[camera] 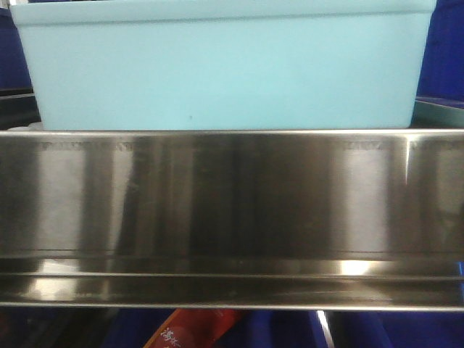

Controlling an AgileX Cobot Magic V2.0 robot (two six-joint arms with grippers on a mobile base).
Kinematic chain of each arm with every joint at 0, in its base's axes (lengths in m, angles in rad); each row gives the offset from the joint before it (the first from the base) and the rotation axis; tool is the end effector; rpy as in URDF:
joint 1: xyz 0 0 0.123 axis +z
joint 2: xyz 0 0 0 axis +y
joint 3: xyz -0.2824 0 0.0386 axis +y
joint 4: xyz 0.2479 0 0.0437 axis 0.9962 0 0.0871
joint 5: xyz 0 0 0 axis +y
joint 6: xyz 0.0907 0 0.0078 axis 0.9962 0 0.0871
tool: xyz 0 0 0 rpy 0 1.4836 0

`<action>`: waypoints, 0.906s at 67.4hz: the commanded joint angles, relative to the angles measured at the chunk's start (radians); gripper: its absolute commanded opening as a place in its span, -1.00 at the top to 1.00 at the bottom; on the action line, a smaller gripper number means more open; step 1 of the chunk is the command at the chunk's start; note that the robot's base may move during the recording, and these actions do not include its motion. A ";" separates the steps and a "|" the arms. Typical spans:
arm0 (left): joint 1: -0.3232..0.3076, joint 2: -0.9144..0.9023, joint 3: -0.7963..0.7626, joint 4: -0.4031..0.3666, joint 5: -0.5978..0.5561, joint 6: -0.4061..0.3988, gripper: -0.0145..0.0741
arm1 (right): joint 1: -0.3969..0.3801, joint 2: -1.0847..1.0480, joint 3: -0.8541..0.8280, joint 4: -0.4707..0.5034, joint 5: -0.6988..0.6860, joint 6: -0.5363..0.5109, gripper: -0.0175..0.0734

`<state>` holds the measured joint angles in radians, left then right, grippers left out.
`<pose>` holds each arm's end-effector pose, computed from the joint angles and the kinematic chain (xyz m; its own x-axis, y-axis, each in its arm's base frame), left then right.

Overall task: Fetch blue bin and place on conveyor start
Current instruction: 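Grip the light-blue bin's side walls with both grippers on the shelf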

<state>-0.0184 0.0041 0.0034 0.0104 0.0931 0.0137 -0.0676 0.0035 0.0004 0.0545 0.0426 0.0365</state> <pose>0.0570 -0.0010 0.2032 -0.0130 0.0243 -0.9996 0.0177 0.9996 0.0241 0.0567 -0.0036 0.2089 0.0464 0.0879 -0.9950 0.0613 0.9940 0.0907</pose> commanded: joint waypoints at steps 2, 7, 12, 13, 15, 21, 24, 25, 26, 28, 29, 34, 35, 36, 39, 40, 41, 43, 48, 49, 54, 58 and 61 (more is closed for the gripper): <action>-0.004 -0.004 -0.003 -0.005 -0.012 0.002 0.92 | -0.001 -0.004 0.000 0.002 -0.022 -0.003 0.95; -0.004 -0.004 -0.003 -0.005 -0.012 0.002 0.92 | -0.001 -0.004 0.000 0.002 -0.022 -0.003 0.95; -0.004 -0.004 -0.003 -0.005 -0.012 0.002 0.92 | -0.001 -0.004 0.000 0.002 -0.022 -0.003 0.95; -0.004 -0.004 -0.003 -0.005 -0.012 0.002 0.92 | -0.001 -0.004 0.000 0.002 -0.022 -0.003 0.95; -0.004 -0.004 -0.003 -0.005 -0.012 0.002 0.92 | -0.001 -0.004 0.000 0.002 -0.022 -0.003 0.95; -0.004 -0.004 -0.003 -0.003 -0.019 0.002 0.92 | -0.001 -0.004 0.000 0.002 -0.022 -0.003 0.95; -0.004 -0.004 -0.003 -0.003 -0.032 0.002 0.92 | -0.001 -0.004 0.000 0.002 -0.022 -0.003 0.95; -0.004 -0.004 -0.003 -0.003 -0.035 0.002 0.92 | -0.001 -0.004 0.000 0.002 -0.022 -0.003 0.95; -0.004 -0.004 -0.003 -0.003 -0.037 0.002 0.92 | -0.001 -0.004 0.000 0.002 -0.022 -0.003 0.95; -0.004 -0.004 -0.003 -0.003 -0.047 0.002 0.92 | -0.001 -0.004 0.000 0.002 -0.022 -0.003 0.95; -0.004 -0.004 -0.003 -0.003 -0.052 0.002 0.92 | -0.001 -0.004 0.000 0.002 -0.022 -0.003 0.95; -0.004 -0.004 -0.003 -0.003 -0.070 0.002 0.92 | -0.002 -0.004 0.000 0.002 -0.029 -0.003 0.95; -0.004 -0.004 -0.003 -0.003 -0.075 0.002 0.92 | -0.002 -0.004 0.000 0.002 -0.037 -0.003 0.95; -0.004 -0.004 -0.003 -0.003 -0.078 0.002 0.92 | -0.002 -0.004 0.000 0.002 -0.037 -0.003 0.95; -0.004 -0.004 -0.003 -0.003 -0.087 0.002 0.92 | -0.002 -0.004 0.000 0.002 -0.050 -0.003 0.95; -0.004 -0.004 -0.003 -0.003 -0.087 0.002 0.92 | -0.002 -0.004 0.000 0.002 -0.055 -0.003 0.95; -0.004 -0.004 -0.003 -0.003 -0.087 0.002 0.92 | -0.002 -0.004 0.000 0.002 -0.057 -0.003 0.95; -0.004 -0.004 -0.003 -0.003 -0.098 0.002 0.92 | -0.002 -0.004 0.000 0.002 -0.061 -0.003 0.95; -0.004 -0.004 -0.003 -0.003 -0.134 0.002 0.92 | -0.002 -0.004 0.000 0.002 -0.072 -0.003 0.95; -0.004 -0.004 -0.003 -0.003 -0.143 0.002 0.92 | -0.002 -0.004 0.000 0.002 -0.076 -0.003 0.95; -0.004 -0.004 -0.003 -0.003 -0.192 0.002 0.92 | -0.002 -0.004 0.000 0.002 -0.101 -0.003 0.95; -0.004 -0.004 -0.003 -0.004 -0.256 0.002 0.92 | -0.002 -0.004 0.000 0.003 -0.131 -0.003 0.95; -0.004 -0.004 -0.003 -0.004 -0.288 0.002 0.92 | -0.002 -0.004 0.000 0.009 -0.155 -0.003 0.95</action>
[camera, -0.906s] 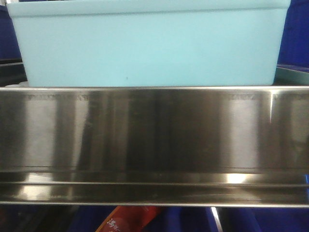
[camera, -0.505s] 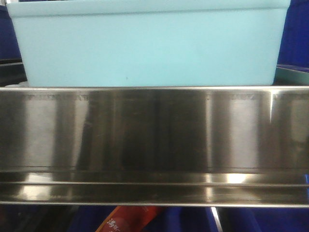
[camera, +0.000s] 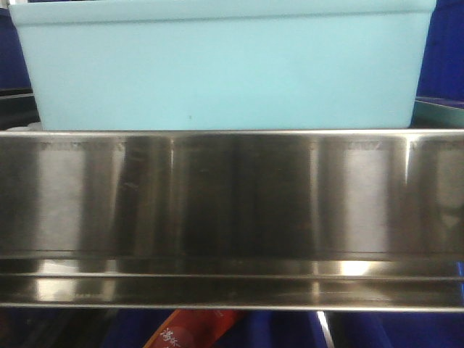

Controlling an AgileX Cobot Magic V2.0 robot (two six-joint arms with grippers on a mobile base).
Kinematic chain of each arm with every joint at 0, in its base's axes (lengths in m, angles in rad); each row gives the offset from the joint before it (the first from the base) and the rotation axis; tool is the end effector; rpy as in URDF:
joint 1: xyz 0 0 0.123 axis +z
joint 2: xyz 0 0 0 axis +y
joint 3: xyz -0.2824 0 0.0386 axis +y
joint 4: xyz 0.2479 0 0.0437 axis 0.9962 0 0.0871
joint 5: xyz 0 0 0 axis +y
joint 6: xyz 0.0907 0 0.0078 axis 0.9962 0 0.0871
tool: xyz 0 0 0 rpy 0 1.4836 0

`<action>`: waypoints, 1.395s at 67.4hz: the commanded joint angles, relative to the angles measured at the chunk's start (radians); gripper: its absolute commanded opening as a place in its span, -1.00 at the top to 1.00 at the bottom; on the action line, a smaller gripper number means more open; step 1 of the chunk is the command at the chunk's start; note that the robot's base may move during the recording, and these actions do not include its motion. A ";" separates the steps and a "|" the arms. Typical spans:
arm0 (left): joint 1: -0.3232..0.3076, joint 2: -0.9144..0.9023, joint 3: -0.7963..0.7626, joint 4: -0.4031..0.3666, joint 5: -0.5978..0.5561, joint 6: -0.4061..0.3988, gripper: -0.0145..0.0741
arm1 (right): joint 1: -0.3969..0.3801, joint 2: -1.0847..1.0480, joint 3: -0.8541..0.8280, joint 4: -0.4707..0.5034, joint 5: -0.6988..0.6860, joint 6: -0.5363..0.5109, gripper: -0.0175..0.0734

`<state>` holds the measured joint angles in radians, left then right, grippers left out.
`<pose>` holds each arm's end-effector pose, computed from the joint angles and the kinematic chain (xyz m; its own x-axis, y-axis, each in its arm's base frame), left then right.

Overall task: Fetch blue bin and place on conveyor start
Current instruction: 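Grip the light-blue bin's side walls with both grippers on the shelf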

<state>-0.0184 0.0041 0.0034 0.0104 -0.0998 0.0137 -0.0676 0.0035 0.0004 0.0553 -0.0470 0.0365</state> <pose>0.0556 -0.0011 0.2207 0.1789 0.0208 -0.9836 0.0151 0.9996 0.0238 0.0559 -0.0040 0.2170 0.1354 0.0827 -0.9873 0.0580 0.9941 0.0912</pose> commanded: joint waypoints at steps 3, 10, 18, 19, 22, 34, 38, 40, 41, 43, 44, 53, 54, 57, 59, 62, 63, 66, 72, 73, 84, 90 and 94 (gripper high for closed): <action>-0.004 -0.004 -0.008 -0.010 -0.098 0.002 0.92 | -0.002 -0.004 0.000 0.014 -0.066 -0.003 0.95; -0.004 -0.004 -0.117 -0.010 0.008 0.002 0.92 | -0.002 -0.004 -0.108 0.019 0.047 -0.003 0.95; -0.004 0.008 -0.282 -0.003 0.210 0.002 0.88 | -0.002 -0.004 -0.311 0.019 0.277 -0.003 0.69; -0.004 0.015 -0.303 -0.003 0.232 0.002 0.85 | -0.002 0.003 -0.323 0.019 0.303 -0.003 0.66; -0.004 0.038 -0.372 -0.003 0.309 0.002 0.75 | -0.002 0.026 -0.400 0.019 0.374 -0.003 0.45; -0.004 0.159 -0.538 -0.010 0.416 0.002 0.02 | -0.002 0.151 -0.562 0.024 0.455 -0.003 -0.56; -0.004 0.206 -0.562 -0.010 0.416 0.002 -0.24 | -0.002 0.194 -0.572 0.017 0.432 -0.003 -0.64; -0.004 0.228 -0.576 -0.010 0.425 0.002 -0.34 | -0.002 0.210 -0.572 0.017 0.409 -0.003 -0.64; -0.004 0.240 -0.582 -0.010 0.434 0.002 -0.39 | -0.002 0.218 -0.574 0.017 0.402 -0.003 -0.64; -0.004 0.269 -0.600 -0.010 0.457 0.002 -0.47 | -0.002 0.232 -0.582 0.017 0.400 -0.006 -0.64; -0.004 0.281 -0.609 -0.016 0.469 0.002 -0.51 | -0.002 0.240 -0.586 0.017 0.400 -0.013 -0.64; -0.033 0.410 -0.716 -0.078 0.604 0.058 -0.54 | 0.022 0.345 -0.676 0.032 0.440 -0.167 -0.64; -0.043 0.426 -0.725 -0.085 0.606 0.074 -0.54 | 0.026 0.365 -0.688 0.039 0.446 -0.181 -0.64; -0.087 0.457 -0.754 -0.117 0.606 0.108 -0.54 | 0.044 0.408 -0.724 0.064 0.469 -0.206 -0.64; -0.116 0.481 -0.771 -0.135 0.606 0.127 -0.54 | 0.055 0.439 -0.755 0.083 0.485 -0.208 -0.64; -0.162 0.521 -0.796 -0.142 0.606 0.139 -0.54 | 0.076 0.497 -0.793 0.109 0.516 -0.208 -0.64; -0.178 0.534 -0.804 -0.142 0.606 0.139 -0.54 | 0.087 0.515 -0.805 0.115 0.534 -0.208 -0.64; -0.223 0.586 -0.831 -0.142 0.618 0.139 -0.54 | 0.110 0.568 -0.848 0.123 0.572 -0.208 -0.64; -0.322 0.707 -0.904 -0.140 0.658 0.139 -0.54 | 0.163 0.703 -0.944 0.125 0.673 -0.208 -0.64; -0.333 0.723 -0.914 -0.140 0.660 0.139 -0.54 | 0.168 0.720 -0.957 0.125 0.686 -0.208 -0.64; -0.419 0.933 -1.064 -0.140 0.700 0.126 -0.54 | 0.215 0.916 -1.120 0.125 0.816 -0.208 -0.64; -0.419 1.049 -1.158 -0.138 0.747 0.076 -0.54 | 0.227 1.021 -1.224 0.125 0.892 -0.202 -0.64; -0.417 1.116 -1.232 -0.122 0.786 0.038 -0.54 | 0.230 1.085 -1.298 0.125 0.943 -0.192 -0.64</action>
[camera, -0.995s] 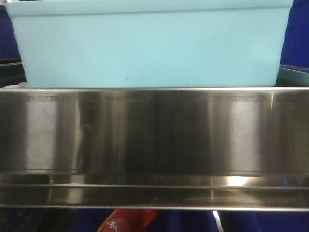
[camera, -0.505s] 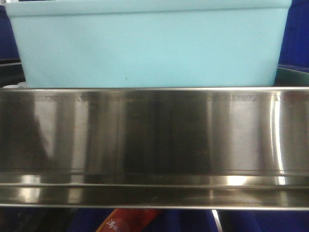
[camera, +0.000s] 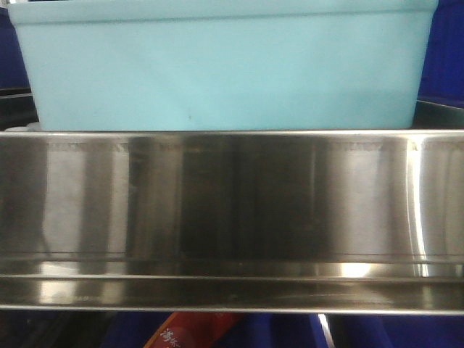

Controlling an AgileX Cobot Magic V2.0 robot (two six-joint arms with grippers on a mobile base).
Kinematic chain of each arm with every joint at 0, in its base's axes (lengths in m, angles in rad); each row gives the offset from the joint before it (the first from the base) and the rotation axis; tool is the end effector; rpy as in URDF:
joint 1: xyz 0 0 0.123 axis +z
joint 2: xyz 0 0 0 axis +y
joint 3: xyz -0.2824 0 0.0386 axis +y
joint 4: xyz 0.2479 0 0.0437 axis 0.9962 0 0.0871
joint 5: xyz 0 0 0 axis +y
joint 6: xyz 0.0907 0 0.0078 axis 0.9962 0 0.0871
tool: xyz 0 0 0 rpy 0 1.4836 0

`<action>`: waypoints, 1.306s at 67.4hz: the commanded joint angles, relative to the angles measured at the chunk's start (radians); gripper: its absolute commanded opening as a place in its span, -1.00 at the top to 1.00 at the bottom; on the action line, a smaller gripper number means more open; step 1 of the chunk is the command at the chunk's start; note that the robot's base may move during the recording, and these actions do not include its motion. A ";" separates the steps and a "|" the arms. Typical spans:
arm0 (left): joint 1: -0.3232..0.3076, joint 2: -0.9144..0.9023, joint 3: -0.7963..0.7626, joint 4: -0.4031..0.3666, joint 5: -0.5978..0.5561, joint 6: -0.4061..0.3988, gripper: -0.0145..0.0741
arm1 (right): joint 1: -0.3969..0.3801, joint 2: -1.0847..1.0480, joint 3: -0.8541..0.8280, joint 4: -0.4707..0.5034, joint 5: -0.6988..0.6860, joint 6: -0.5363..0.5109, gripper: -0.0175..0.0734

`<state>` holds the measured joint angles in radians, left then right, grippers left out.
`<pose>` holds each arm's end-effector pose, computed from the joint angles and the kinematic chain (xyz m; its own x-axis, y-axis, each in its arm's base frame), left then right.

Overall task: Fetch blue bin and place on conveyor start
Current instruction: 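Grip the light-blue bin's side walls with both grippers on the shelf, then lift the light-blue bin with both grippers and pull it off the shelf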

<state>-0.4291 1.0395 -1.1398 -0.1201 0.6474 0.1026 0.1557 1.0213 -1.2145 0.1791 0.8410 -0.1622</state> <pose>0.1918 -0.0950 0.4142 -0.3976 0.1892 -0.8978 0.4766 0.8787 -0.0259 0.1928 0.0425 0.4270 -0.5069 -0.1218 -0.8533 -0.2869 0.9574 0.0338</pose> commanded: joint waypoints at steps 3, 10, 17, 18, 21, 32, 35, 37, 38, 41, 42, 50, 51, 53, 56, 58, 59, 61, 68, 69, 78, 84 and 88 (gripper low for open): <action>-0.006 0.136 -0.139 0.032 0.068 -0.103 -0.54 | 0.007 0.124 -0.142 -0.019 0.107 0.035 -0.64; -0.006 0.258 -0.267 0.135 0.181 -0.220 -0.54 | 0.007 0.240 -0.258 -0.068 0.202 0.126 -0.64; -0.006 0.361 -0.365 0.219 0.293 -0.276 -0.54 | 0.007 0.335 -0.336 -0.075 0.247 0.168 -0.64; -0.004 0.374 -0.375 0.227 0.307 -0.280 -0.54 | 0.007 0.352 -0.344 -0.075 0.251 0.172 -0.64; 0.005 0.410 -0.409 0.244 0.345 -0.302 -0.54 | 0.007 0.382 -0.362 -0.075 0.259 0.183 -0.64; 0.064 0.520 -0.440 0.218 0.383 -0.309 -0.54 | 0.038 0.489 -0.379 -0.078 0.256 0.198 -0.64; 0.076 0.537 -0.440 0.215 0.383 -0.309 -0.54 | 0.047 0.514 -0.379 -0.078 0.254 0.200 -0.64; 0.084 0.552 -0.440 0.211 0.383 -0.309 -0.54 | 0.051 0.532 -0.379 -0.078 0.252 0.204 -0.64; 0.090 0.558 -0.440 0.209 0.383 -0.309 -0.54 | 0.053 0.540 -0.379 -0.078 0.252 0.208 -0.64; 0.102 0.575 -0.440 0.194 0.383 -0.309 -0.54 | 0.054 0.566 -0.379 -0.078 0.247 0.225 -0.64; 0.107 0.580 -0.440 0.188 0.383 -0.309 -0.54 | 0.054 0.574 -0.379 -0.078 0.245 0.229 -0.64; 0.132 0.615 -0.440 0.159 0.383 -0.309 -0.54 | 0.054 0.624 -0.379 -0.078 0.230 0.234 -0.64; 0.132 0.618 -0.440 0.159 0.383 -0.309 -0.54 | 0.054 0.632 -0.379 -0.078 0.226 0.234 -0.64; 0.132 0.624 -0.440 0.159 0.383 -0.309 -0.54 | 0.054 0.638 -0.379 -0.078 0.218 0.234 -0.64; 0.132 0.633 -0.440 0.159 0.383 -0.309 -0.53 | 0.054 0.649 -0.379 -0.078 0.210 0.234 -0.62; 0.132 0.635 -0.440 0.159 0.385 -0.309 -0.52 | 0.054 0.655 -0.379 -0.078 0.209 0.234 -0.58; 0.132 0.641 -0.440 0.159 0.385 -0.309 -0.51 | 0.054 0.658 -0.379 -0.078 0.209 0.234 -0.56; 0.132 0.644 -0.440 0.159 0.389 -0.309 -0.47 | 0.054 0.662 -0.379 -0.078 0.206 0.234 -0.51; 0.132 0.654 -0.440 0.159 0.405 -0.309 -0.16 | 0.054 0.672 -0.379 -0.078 0.206 0.234 -0.12; 0.132 0.656 -0.440 0.159 0.409 -0.309 -0.09 | 0.054 0.672 -0.379 -0.078 0.206 0.234 -0.08; 0.132 0.656 -0.440 0.159 0.410 -0.309 0.70 | 0.054 0.672 -0.379 -0.078 0.203 0.234 0.67; 0.132 0.656 -0.440 0.161 0.410 -0.308 0.92 | 0.054 0.672 -0.379 -0.078 0.203 0.234 0.98; 0.132 0.656 -0.440 0.161 0.408 -0.308 0.92 | 0.054 0.672 -0.379 -0.078 0.203 0.234 0.94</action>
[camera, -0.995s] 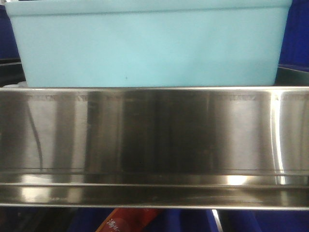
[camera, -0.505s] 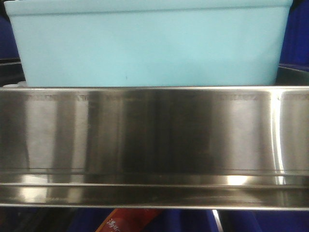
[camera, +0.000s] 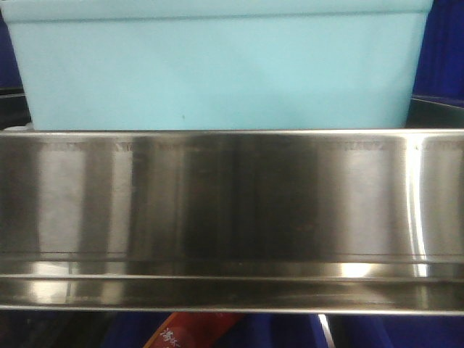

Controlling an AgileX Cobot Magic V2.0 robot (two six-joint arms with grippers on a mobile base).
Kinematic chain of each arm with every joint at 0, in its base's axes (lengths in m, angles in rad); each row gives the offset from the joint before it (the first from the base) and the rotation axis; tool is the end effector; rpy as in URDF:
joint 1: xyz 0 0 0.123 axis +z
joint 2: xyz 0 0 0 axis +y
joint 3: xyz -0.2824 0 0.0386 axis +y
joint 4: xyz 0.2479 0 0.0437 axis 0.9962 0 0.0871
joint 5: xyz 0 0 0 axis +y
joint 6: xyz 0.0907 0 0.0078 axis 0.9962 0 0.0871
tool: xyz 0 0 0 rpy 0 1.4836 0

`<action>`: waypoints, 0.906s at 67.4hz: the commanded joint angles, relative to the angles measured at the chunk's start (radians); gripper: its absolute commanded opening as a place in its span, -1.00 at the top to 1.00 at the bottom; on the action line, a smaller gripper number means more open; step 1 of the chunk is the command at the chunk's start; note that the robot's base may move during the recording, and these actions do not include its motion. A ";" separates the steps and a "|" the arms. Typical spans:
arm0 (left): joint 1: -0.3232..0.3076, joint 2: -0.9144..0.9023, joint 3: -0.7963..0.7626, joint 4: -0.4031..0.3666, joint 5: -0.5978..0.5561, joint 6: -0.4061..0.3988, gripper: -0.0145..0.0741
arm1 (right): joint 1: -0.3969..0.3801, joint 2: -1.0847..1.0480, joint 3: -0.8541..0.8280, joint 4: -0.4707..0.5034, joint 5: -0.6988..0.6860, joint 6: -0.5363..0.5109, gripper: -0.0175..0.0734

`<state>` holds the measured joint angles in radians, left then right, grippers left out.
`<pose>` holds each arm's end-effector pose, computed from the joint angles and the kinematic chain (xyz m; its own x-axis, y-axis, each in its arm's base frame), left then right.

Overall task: Fetch blue bin and place on conveyor start
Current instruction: 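Lift the light-blue bin with both grippers and pull it off the shelf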

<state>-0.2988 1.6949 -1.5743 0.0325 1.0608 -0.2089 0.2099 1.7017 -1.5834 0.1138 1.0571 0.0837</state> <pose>0.3508 -0.1054 0.3311 -0.8874 0.0727 -0.4553 0.1137 0.9915 -0.0633 0.3586 0.0856 0.3319 -0.8918 -0.0482 -0.4498 -0.1295 0.9799 0.1516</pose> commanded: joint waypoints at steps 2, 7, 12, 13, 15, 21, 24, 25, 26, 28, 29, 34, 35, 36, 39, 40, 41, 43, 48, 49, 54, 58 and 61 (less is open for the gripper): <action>0.002 0.000 -0.006 0.009 -0.005 0.004 0.92 | -0.001 -0.008 -0.010 -0.012 -0.013 -0.012 0.95; 0.002 -0.014 -0.006 0.009 0.004 0.004 0.92 | -0.001 -0.022 -0.010 -0.012 -0.002 -0.012 0.95; 0.002 -0.037 -0.006 0.009 0.006 0.004 0.92 | -0.001 -0.047 -0.010 -0.012 0.003 -0.012 0.95; 0.002 -0.045 -0.006 0.006 0.006 0.004 0.92 | -0.001 -0.054 -0.010 -0.012 0.003 -0.012 0.95; 0.002 -0.060 -0.006 0.004 0.006 0.004 0.92 | -0.001 -0.069 -0.010 -0.012 0.003 -0.012 0.95; -0.003 -0.111 -0.006 -0.004 0.006 0.004 0.92 | -0.001 -0.118 -0.010 -0.012 0.005 -0.012 0.95; -0.005 -0.147 -0.006 -0.004 0.006 0.004 0.92 | -0.001 -0.149 -0.010 -0.012 0.005 -0.012 0.95; -0.010 -0.157 -0.006 -0.004 0.006 0.004 0.92 | -0.001 -0.165 -0.010 -0.012 0.005 -0.012 0.95; -0.013 -0.168 -0.006 -0.004 0.006 0.004 0.92 | -0.001 -0.171 -0.010 -0.012 0.005 -0.012 0.95; -0.019 -0.190 -0.006 -0.004 0.006 0.004 0.92 | -0.001 -0.191 -0.010 -0.012 0.005 -0.012 0.95; -0.021 -0.205 -0.006 -0.004 0.006 0.004 0.92 | -0.001 -0.202 -0.010 -0.012 0.005 -0.012 0.95; -0.030 -0.250 -0.006 -0.006 0.006 0.004 0.92 | -0.001 -0.253 -0.010 -0.012 0.001 -0.012 0.95; -0.035 -0.260 -0.006 -0.006 0.006 0.004 0.92 | -0.001 -0.262 -0.010 -0.012 0.001 -0.012 0.95; -0.038 -0.270 -0.006 -0.006 0.004 0.004 0.92 | -0.001 -0.272 -0.010 -0.012 -0.001 -0.012 0.95; -0.043 -0.296 -0.006 -0.006 0.003 0.004 0.92 | -0.001 -0.297 -0.010 -0.012 -0.003 -0.012 0.95; -0.045 -0.304 -0.006 -0.006 0.000 0.004 0.92 | -0.001 -0.306 -0.010 -0.010 -0.005 -0.012 0.95; -0.048 -0.308 -0.006 -0.006 -0.002 0.004 0.92 | -0.001 -0.313 -0.010 -0.010 -0.005 -0.012 0.95; -0.051 -0.326 -0.006 -0.006 -0.007 0.004 0.92 | -0.001 -0.328 -0.010 -0.010 -0.007 -0.012 0.95; -0.057 -0.355 -0.006 -0.006 -0.023 0.004 0.92 | -0.001 -0.355 -0.010 -0.004 -0.015 -0.012 0.95; -0.057 -0.359 -0.006 -0.006 -0.025 0.004 0.92 | -0.001 -0.359 -0.010 -0.002 -0.017 -0.012 0.95; -0.057 -0.371 -0.006 -0.006 -0.044 0.004 0.92 | -0.001 -0.370 -0.010 -0.002 -0.024 -0.012 0.95; -0.057 -0.371 -0.006 -0.006 -0.052 0.004 0.92 | -0.001 -0.372 -0.010 0.001 -0.024 -0.012 0.95; -0.057 -0.371 -0.006 -0.006 -0.055 0.004 0.92 | -0.001 -0.372 -0.010 0.001 -0.024 -0.012 0.95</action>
<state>-0.3522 1.3401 -1.5741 0.0174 1.0468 -0.2167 0.2116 1.3458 -1.5834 0.1265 1.0609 0.0955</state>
